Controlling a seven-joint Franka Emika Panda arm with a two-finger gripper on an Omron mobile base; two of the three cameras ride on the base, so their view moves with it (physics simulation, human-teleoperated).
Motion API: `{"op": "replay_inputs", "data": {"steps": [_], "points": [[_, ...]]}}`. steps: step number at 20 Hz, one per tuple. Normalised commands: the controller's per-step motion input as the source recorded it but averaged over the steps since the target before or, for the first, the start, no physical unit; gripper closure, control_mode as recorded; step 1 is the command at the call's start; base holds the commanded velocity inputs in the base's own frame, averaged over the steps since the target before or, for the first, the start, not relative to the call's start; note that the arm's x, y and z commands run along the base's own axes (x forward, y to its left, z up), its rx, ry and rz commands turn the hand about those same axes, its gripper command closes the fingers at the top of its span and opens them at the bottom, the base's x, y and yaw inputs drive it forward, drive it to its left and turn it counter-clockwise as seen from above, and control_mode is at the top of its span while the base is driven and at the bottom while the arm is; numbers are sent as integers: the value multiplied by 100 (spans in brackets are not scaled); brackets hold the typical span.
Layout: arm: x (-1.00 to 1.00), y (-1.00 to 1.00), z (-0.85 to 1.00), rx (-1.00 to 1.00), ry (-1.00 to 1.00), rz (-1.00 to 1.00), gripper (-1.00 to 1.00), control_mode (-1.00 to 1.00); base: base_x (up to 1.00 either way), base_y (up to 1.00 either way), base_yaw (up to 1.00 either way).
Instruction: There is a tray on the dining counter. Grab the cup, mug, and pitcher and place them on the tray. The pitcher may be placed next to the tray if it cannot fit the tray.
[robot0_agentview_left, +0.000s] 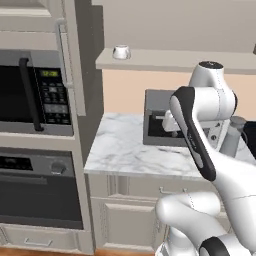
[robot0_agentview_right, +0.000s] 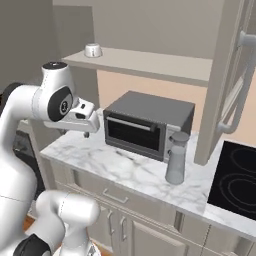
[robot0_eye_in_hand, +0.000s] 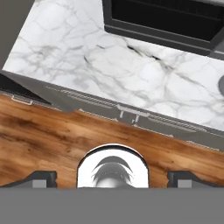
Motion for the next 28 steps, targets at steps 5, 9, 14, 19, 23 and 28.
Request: {"op": "replay_inputs", "data": {"steps": [5, 9, 14, 19, 23, 28], "points": [[0, 0, 0, 0, 0, 0, -100, 100, 35, -4, -21], [0, 0, 0, 0, 0, 0, -100, 100, 39, 0, -29], [0, 0, 0, 0, 0, 0, -100, 100, 39, 0, -25], [0, 0, 0, 0, 0, 0, -100, 100, 23, 0, -10], [0, 0, 0, 0, 0, 0, -100, 100, 12, 0, 0], [6, 8, 0, 0, -8, 6, -100, -100, 4, 0, 0]]}}
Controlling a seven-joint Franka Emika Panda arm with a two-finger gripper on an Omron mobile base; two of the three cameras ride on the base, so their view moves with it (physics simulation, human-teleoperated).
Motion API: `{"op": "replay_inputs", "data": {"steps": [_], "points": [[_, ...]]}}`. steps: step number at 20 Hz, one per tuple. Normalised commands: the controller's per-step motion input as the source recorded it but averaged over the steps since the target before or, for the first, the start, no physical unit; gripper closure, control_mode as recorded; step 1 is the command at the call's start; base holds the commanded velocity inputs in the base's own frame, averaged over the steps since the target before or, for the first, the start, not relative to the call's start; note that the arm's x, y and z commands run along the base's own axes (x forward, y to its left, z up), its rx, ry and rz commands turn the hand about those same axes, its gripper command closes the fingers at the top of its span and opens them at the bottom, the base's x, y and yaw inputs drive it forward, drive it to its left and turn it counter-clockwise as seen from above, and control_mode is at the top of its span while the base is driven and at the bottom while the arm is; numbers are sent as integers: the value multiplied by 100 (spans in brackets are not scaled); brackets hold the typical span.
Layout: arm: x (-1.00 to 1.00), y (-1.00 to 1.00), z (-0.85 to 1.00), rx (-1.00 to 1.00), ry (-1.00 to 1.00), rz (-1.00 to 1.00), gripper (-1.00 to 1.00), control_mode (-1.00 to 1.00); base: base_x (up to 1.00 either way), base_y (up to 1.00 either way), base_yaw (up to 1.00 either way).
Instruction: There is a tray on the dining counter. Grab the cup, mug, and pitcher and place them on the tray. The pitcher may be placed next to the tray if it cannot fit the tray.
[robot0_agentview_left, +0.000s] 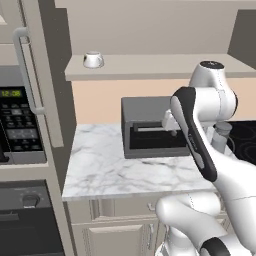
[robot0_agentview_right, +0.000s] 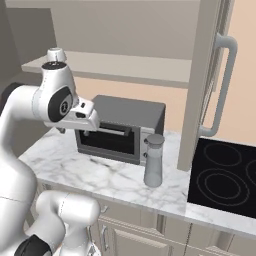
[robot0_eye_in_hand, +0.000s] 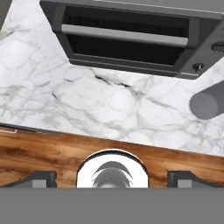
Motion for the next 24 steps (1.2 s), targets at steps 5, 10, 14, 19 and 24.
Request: {"op": "replay_inputs", "data": {"steps": [5, 10, 14, 19, 24], "points": [[0, 16, 15, 0, -19, 15, -100, -100, 0, 0, 0], [0, 5, 31, 2, -17, 15, -100, -100, 0, 0, 0], [0, 6, 39, 1, -8, 11, -100, -100, 0, 0, 0], [0, 0, 43, 4, -11, 9, -100, -100, 0, 0, 0], [0, 4, 35, 4, -9, 9, -100, -100, 0, 0, 0]]}}
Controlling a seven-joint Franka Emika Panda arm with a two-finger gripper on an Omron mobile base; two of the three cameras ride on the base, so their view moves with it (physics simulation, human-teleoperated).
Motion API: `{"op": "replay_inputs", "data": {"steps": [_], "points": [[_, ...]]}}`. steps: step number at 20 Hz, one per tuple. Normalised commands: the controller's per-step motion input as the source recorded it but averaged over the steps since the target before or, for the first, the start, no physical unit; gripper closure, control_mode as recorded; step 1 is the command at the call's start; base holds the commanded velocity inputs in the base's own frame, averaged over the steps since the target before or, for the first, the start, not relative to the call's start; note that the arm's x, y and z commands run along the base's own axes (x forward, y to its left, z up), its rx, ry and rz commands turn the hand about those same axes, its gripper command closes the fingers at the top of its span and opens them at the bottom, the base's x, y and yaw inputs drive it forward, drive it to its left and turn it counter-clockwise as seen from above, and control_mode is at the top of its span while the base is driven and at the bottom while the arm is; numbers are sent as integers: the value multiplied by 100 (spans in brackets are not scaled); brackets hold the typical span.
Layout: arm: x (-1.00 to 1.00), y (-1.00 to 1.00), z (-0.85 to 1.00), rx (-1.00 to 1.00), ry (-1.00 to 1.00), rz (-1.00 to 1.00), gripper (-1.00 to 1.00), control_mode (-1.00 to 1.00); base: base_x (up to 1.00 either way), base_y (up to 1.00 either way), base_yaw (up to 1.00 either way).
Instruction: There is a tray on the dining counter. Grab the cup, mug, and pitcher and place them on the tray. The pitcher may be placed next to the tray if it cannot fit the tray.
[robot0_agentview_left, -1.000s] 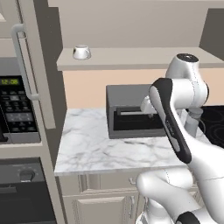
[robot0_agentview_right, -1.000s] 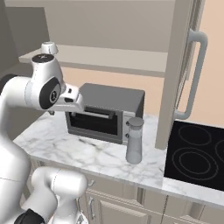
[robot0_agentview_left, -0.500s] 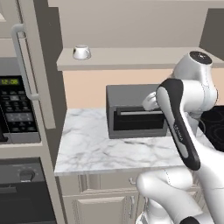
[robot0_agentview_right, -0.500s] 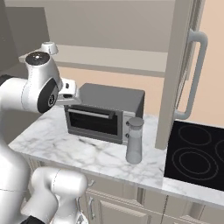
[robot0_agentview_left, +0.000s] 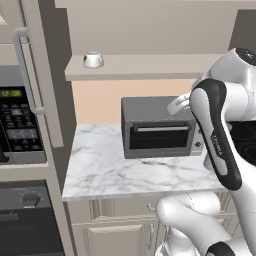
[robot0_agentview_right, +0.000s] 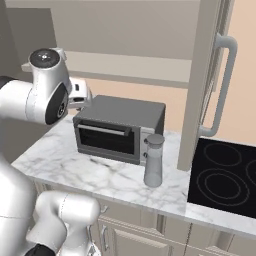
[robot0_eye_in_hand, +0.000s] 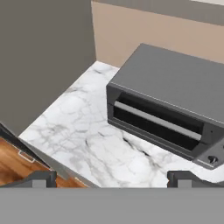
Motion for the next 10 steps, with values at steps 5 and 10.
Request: {"op": "replay_inputs", "data": {"steps": [5, 10], "points": [[0, 21, 28, 2, -7, 8, -100, -100, 0, 0, 0], [0, 30, 25, 2, -6, 7, -100, -100, 0, 0, 0]]}}
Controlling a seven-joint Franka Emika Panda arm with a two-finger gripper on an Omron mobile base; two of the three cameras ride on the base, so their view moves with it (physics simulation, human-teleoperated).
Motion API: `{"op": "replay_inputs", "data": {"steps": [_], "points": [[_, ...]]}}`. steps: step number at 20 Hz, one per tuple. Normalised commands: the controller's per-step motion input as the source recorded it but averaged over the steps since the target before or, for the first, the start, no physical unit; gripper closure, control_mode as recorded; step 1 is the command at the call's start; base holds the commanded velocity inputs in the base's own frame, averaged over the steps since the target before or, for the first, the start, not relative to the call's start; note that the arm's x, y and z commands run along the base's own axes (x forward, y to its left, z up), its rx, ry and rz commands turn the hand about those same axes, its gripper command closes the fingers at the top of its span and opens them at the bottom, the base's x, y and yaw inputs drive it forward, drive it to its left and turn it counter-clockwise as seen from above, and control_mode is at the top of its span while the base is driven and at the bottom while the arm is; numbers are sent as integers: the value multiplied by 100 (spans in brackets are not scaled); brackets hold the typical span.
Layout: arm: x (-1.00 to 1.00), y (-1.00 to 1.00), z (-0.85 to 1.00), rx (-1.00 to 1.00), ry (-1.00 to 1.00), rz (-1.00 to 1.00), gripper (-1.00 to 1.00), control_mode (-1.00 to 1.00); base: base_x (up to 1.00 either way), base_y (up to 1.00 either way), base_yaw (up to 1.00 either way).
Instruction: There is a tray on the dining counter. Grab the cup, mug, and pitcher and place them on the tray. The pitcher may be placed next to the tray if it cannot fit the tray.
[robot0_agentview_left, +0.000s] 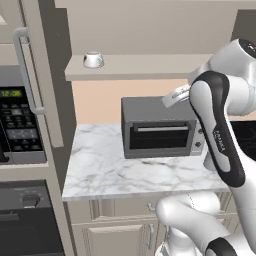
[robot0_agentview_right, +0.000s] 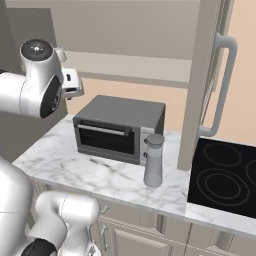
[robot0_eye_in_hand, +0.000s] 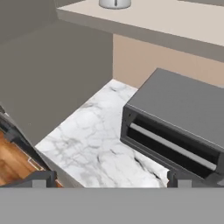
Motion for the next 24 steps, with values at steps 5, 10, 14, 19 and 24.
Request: {"op": "replay_inputs", "data": {"steps": [5, 10, 14, 19, 24], "points": [[13, 29, 13, 4, -4, 6, -100, -100, 0, 0, 0], [22, 22, 0, 5, -7, 6, -100, -100, 0, 0, 0], [31, 20, 12, 7, -9, 5, -100, -100, 0, 0, 0], [33, 17, 15, 6, -8, 4, -100, -100, 0, 0, 0], [33, 22, 15, 2, -3, 2, -100, -100, 0, 0, 0]]}}
